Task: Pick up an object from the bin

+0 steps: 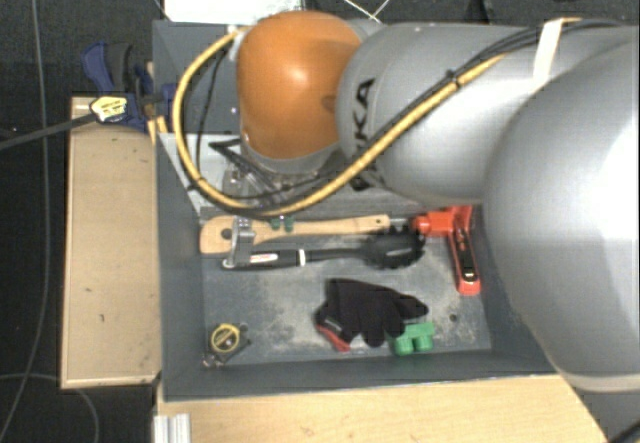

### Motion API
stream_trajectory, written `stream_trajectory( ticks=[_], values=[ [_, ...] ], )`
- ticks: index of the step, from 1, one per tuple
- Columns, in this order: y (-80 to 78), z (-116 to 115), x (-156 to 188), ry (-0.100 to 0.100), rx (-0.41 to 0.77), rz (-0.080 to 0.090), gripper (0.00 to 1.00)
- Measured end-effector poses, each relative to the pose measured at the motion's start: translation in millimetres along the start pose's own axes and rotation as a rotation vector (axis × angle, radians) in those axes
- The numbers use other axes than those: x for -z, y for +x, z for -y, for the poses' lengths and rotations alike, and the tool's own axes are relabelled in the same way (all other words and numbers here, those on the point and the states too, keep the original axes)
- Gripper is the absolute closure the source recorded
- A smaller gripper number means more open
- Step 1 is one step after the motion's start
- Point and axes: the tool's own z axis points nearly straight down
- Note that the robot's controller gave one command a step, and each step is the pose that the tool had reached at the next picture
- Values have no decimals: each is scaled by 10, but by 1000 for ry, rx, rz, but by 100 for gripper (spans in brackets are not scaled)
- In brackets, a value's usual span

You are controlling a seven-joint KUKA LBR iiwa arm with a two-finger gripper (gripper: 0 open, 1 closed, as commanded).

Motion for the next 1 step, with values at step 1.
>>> stream_trajectory(
  ticks=[1],
  values=[
    [0, 0, 0, 0, -1, 0, 0]
  ],
)
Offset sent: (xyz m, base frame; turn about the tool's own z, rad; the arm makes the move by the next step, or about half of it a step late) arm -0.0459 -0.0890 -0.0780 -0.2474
